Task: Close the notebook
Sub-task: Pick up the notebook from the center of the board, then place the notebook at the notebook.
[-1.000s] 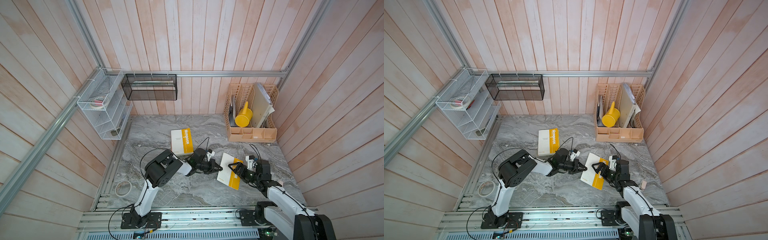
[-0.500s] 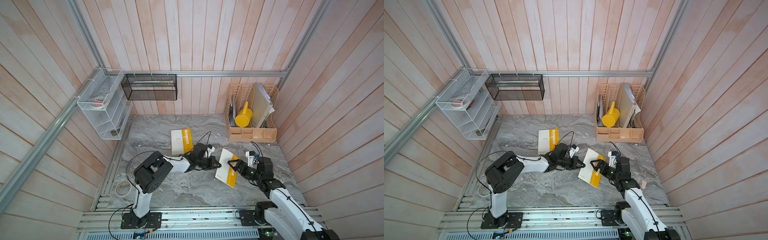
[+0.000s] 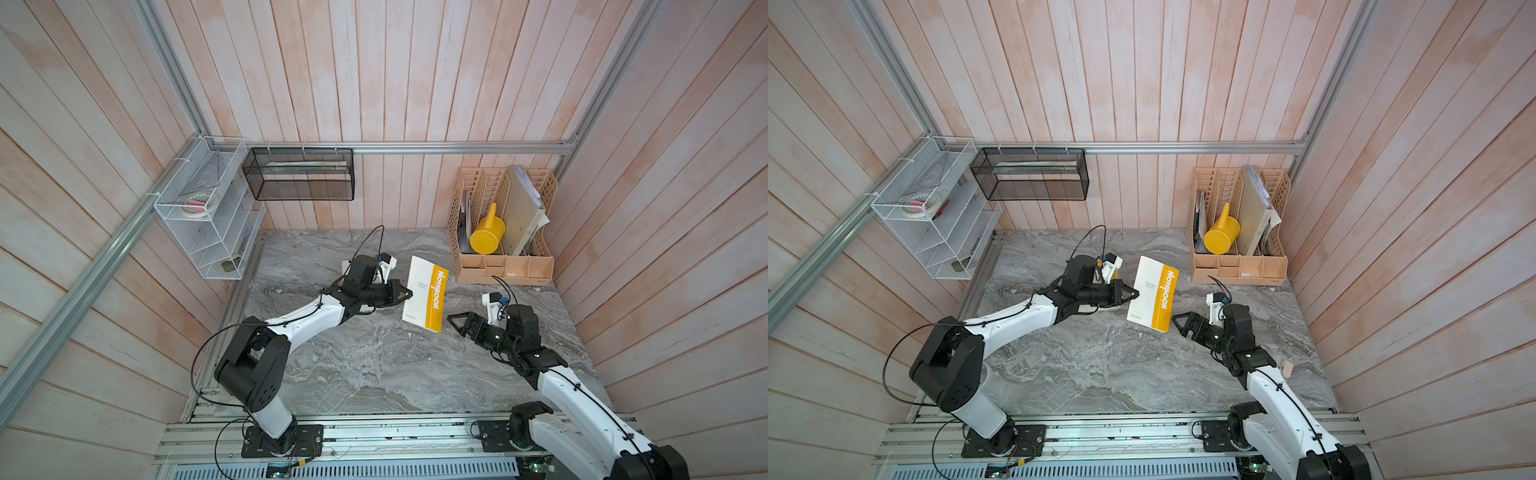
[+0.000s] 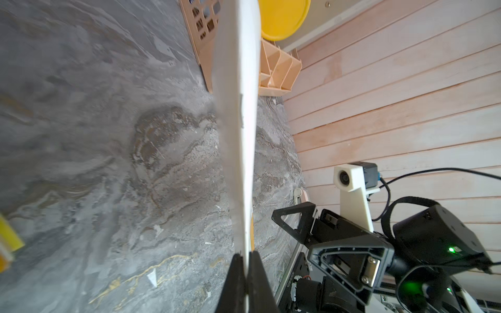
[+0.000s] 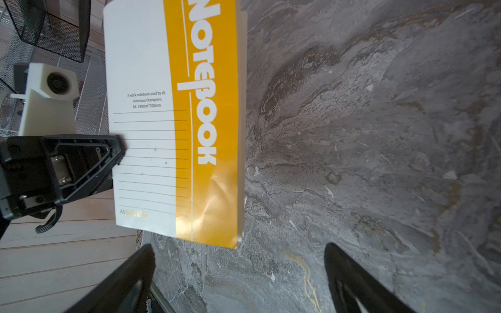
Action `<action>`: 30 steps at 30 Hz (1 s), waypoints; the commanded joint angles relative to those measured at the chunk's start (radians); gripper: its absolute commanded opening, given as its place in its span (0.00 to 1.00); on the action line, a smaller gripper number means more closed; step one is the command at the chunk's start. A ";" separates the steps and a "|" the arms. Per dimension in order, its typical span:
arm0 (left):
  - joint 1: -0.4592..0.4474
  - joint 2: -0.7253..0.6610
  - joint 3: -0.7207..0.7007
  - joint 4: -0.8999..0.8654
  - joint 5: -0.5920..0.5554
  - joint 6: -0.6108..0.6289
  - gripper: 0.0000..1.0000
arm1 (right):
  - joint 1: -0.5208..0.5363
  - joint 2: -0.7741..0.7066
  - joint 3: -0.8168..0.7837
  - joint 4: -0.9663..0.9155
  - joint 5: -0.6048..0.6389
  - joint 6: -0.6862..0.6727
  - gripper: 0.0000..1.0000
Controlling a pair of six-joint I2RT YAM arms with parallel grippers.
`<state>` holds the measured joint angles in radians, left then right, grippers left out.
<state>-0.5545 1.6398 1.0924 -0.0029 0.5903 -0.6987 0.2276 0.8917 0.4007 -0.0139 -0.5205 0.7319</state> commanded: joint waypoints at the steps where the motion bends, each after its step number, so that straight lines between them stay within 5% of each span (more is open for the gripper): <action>1: 0.061 -0.055 0.000 -0.064 0.001 0.056 0.00 | 0.019 0.027 0.035 0.035 0.021 0.004 0.98; 10: 0.245 -0.132 -0.047 -0.064 0.036 0.050 0.00 | 0.077 0.100 0.047 0.109 0.036 0.030 0.98; 18: 0.395 -0.067 -0.089 0.050 0.224 -0.057 0.00 | 0.142 0.159 0.086 0.187 0.045 0.044 0.98; 30: 0.463 0.054 -0.018 0.027 0.292 -0.041 0.00 | 0.197 0.209 0.075 0.259 0.054 0.062 0.98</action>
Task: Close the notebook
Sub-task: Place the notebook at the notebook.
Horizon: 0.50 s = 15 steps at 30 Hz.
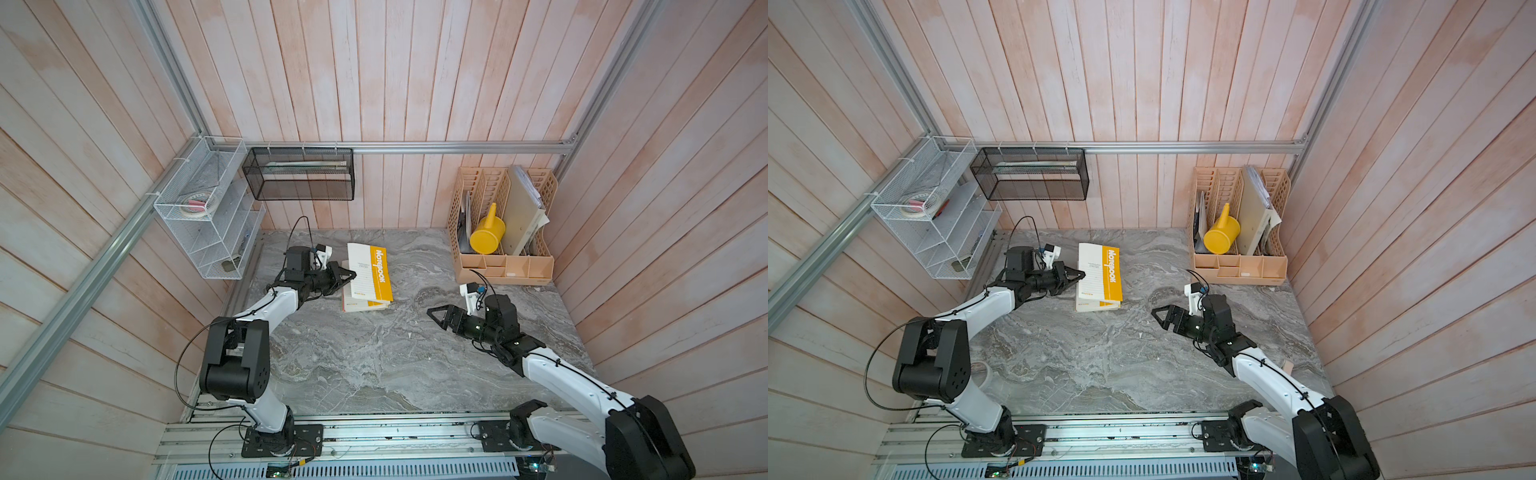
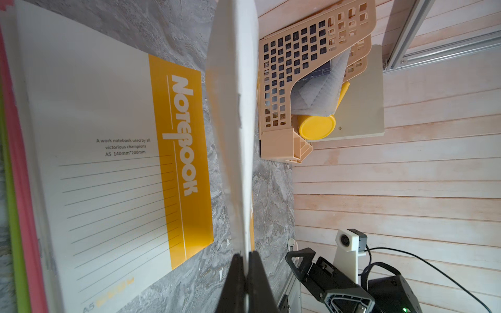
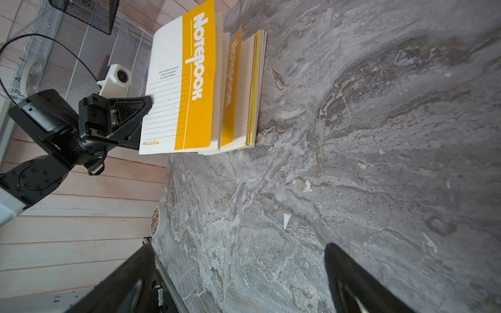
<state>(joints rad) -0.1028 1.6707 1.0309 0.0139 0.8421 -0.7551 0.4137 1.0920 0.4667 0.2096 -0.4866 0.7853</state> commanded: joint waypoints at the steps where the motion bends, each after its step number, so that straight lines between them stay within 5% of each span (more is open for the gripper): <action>1: 0.015 0.029 0.047 0.004 0.037 0.018 0.00 | 0.013 0.012 0.008 0.037 0.020 0.009 0.98; 15: 0.044 0.116 0.076 0.003 0.039 0.042 0.00 | 0.017 0.031 -0.007 0.048 0.022 0.010 0.98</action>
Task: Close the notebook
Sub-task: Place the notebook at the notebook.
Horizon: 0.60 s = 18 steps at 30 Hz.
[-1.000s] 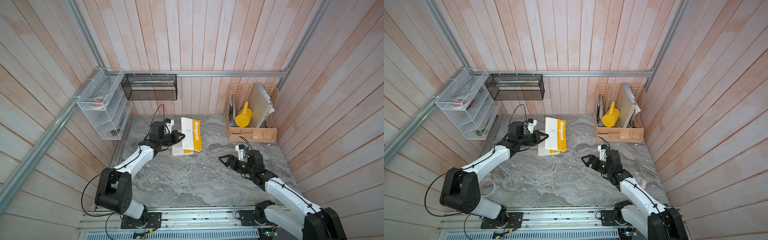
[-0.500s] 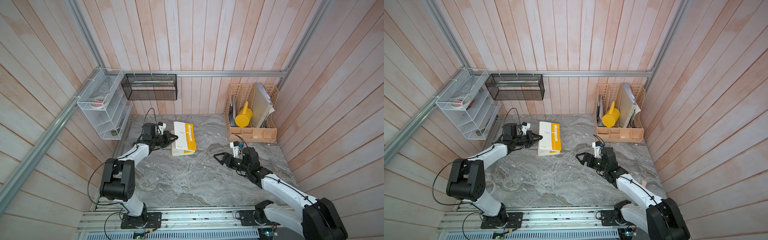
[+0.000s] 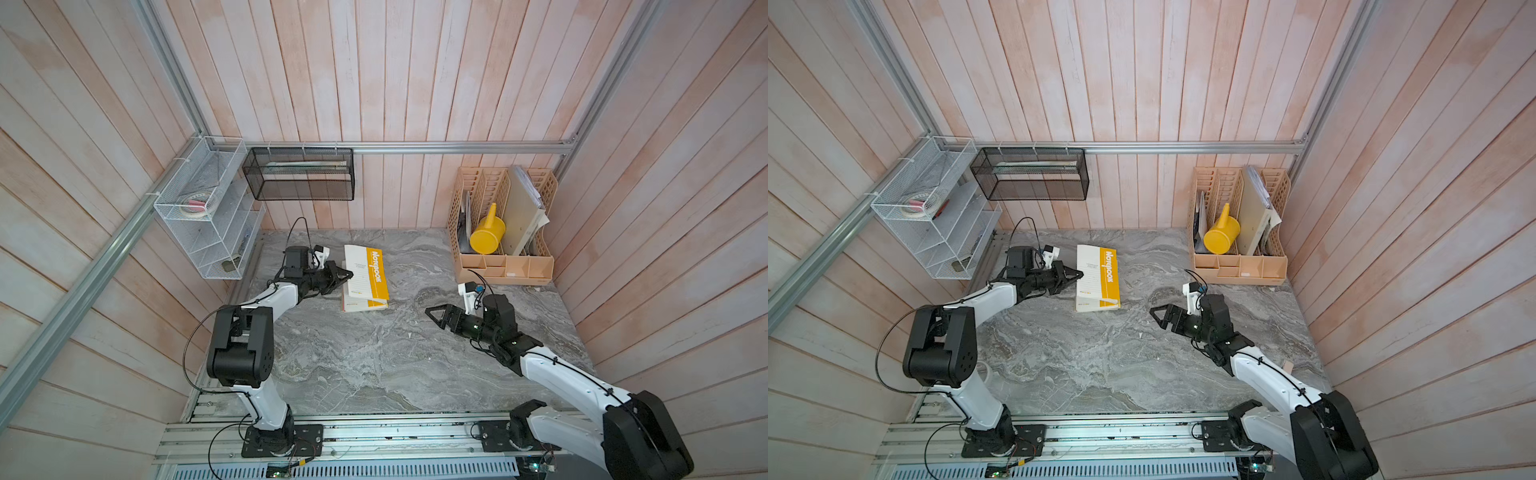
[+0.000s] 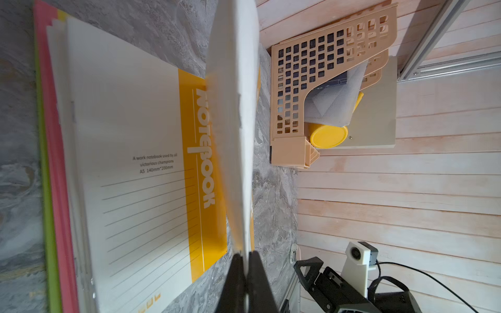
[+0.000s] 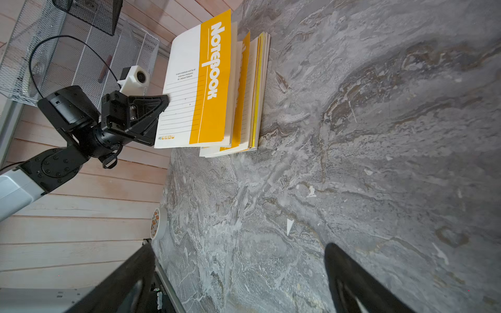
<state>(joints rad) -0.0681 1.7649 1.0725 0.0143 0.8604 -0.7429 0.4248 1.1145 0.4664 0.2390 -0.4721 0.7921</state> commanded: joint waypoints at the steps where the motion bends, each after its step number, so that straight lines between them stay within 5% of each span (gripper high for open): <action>1: 0.011 0.025 0.035 0.005 0.017 0.030 0.00 | 0.007 0.009 -0.006 0.017 0.007 0.004 0.98; 18: 0.019 0.148 0.068 -0.011 0.014 0.066 0.00 | 0.006 -0.031 -0.027 -0.015 0.024 0.004 0.98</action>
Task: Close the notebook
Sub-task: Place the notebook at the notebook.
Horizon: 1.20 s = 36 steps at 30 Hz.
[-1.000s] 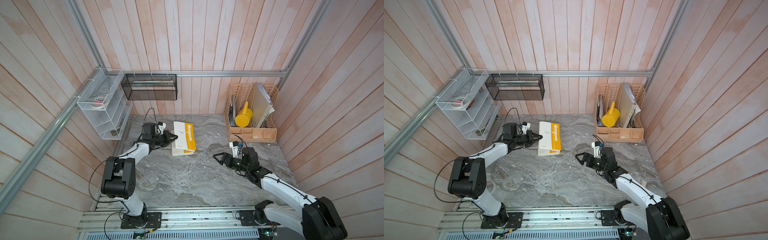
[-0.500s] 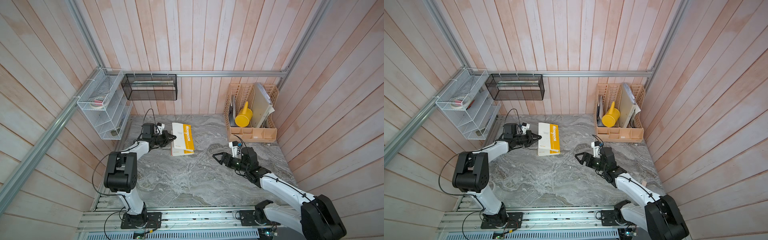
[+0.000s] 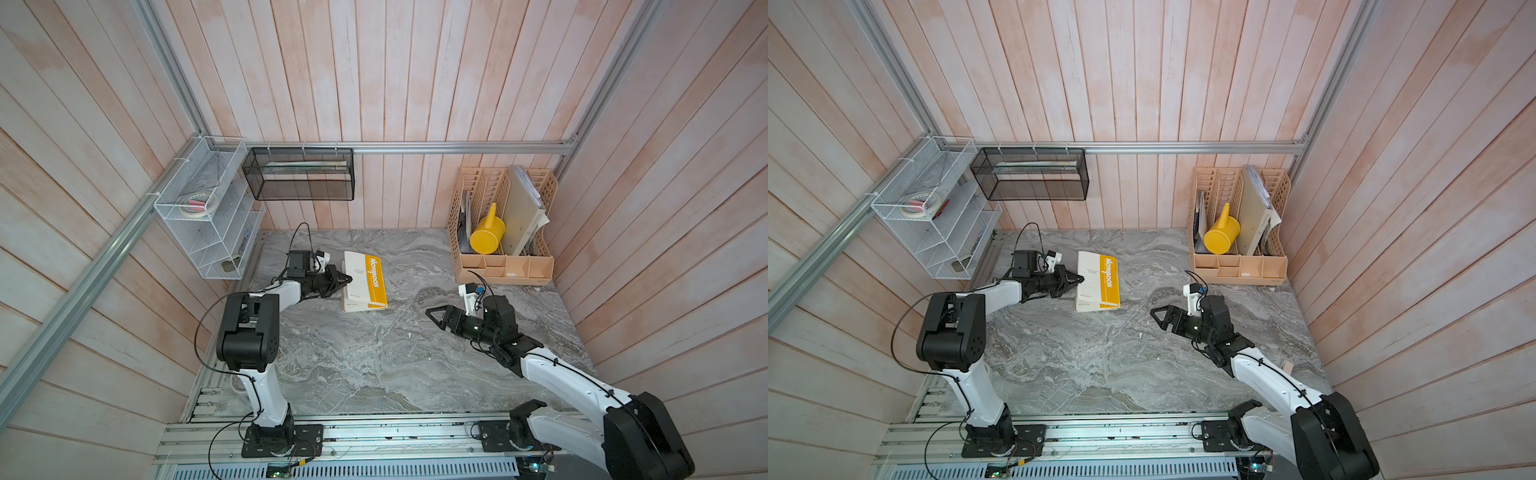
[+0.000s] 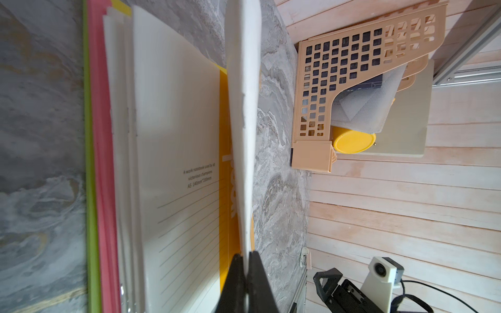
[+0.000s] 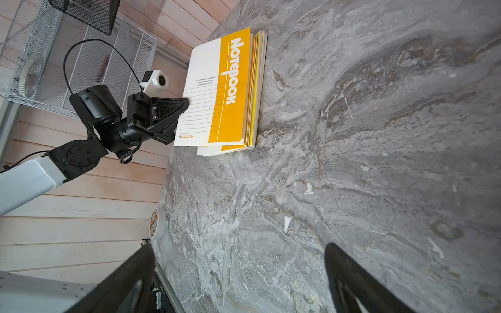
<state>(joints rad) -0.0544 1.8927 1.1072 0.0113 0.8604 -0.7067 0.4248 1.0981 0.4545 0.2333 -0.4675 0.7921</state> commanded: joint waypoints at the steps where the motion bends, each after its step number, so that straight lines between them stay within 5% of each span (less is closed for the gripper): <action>1: 0.005 0.026 0.036 -0.011 0.013 0.034 0.00 | 0.006 -0.017 -0.017 -0.010 0.021 0.003 0.98; 15: 0.011 0.055 0.031 -0.041 -0.010 0.066 0.00 | 0.006 -0.017 -0.019 -0.014 0.021 0.006 0.98; 24: 0.021 0.061 0.024 -0.041 -0.024 0.070 0.05 | 0.006 -0.023 -0.021 -0.017 0.021 0.006 0.98; 27: 0.022 0.064 0.025 -0.045 -0.024 0.070 0.17 | 0.006 -0.024 -0.021 -0.018 0.022 0.006 0.98; 36: 0.024 0.057 0.019 -0.052 -0.031 0.070 0.18 | 0.007 -0.021 -0.024 -0.008 0.017 0.009 0.98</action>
<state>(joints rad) -0.0372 1.9411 1.1233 -0.0319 0.8444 -0.6544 0.4252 1.0882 0.4393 0.2276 -0.4610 0.7929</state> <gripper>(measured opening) 0.175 0.983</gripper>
